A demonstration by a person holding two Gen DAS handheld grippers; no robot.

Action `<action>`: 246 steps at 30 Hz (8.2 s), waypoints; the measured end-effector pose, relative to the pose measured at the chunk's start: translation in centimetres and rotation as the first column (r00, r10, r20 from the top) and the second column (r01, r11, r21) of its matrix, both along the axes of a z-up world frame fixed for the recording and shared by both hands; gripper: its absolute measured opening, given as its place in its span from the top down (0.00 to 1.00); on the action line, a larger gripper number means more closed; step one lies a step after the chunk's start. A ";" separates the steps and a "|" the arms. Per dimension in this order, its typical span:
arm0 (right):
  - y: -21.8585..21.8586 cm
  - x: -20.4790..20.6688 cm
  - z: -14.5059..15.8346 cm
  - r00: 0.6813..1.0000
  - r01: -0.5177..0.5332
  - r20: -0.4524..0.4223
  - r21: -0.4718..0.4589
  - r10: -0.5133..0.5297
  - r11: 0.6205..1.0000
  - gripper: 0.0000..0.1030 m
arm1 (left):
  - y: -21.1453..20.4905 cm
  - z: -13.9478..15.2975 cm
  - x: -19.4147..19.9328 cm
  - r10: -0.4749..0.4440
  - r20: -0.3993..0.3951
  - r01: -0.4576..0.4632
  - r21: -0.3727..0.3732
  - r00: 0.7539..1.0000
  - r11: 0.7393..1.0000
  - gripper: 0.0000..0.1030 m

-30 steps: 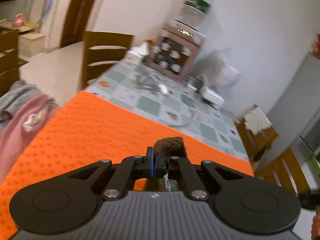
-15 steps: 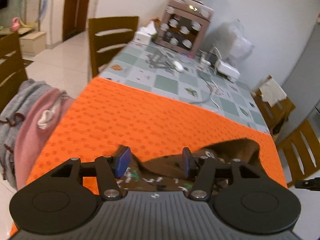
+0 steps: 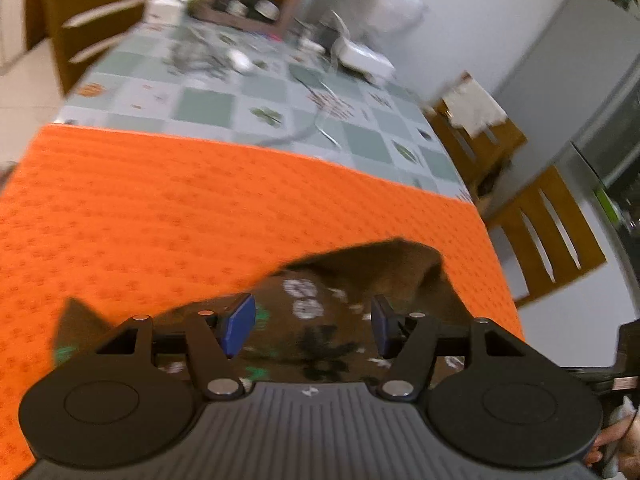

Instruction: Fold clothes

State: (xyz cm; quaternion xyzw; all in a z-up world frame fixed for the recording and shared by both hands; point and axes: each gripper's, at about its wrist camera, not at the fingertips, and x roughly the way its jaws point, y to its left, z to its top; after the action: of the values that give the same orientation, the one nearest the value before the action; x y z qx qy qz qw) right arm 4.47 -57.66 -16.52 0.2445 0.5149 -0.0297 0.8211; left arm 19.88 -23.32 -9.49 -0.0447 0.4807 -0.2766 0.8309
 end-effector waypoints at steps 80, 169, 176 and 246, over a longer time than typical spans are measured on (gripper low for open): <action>5.1 -3.6 5.2 0.932 -0.278 0.152 -0.279 0.328 0.919 0.96 | 6.6 -1.1 -2.6 -0.099 0.027 0.099 -0.010 0.995 0.995 0.86; 6.3 -9.3 2.2 0.910 -0.340 0.109 -0.353 0.399 0.872 0.47 | 6.2 -8.8 -13.6 0.005 0.061 -0.023 0.306 0.998 0.952 0.70; 4.6 -7.8 -1.7 0.951 -0.267 0.133 -0.112 0.280 0.957 0.46 | 7.4 -6.4 -13.0 -0.013 0.094 -0.011 0.254 0.995 0.967 0.91; -1.5 4.3 2.5 0.284 -0.920 0.169 -0.230 0.944 0.318 0.39 | -11.0 -5.1 -31.3 0.455 -0.057 -0.458 -0.064 0.889 0.886 0.35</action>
State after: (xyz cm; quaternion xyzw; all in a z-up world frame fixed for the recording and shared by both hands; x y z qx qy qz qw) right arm 8.80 -59.19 -14.04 -0.1362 0.4400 0.4654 0.7558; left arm -11.39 -34.36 -14.57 -0.1936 0.4624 -0.0905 0.8605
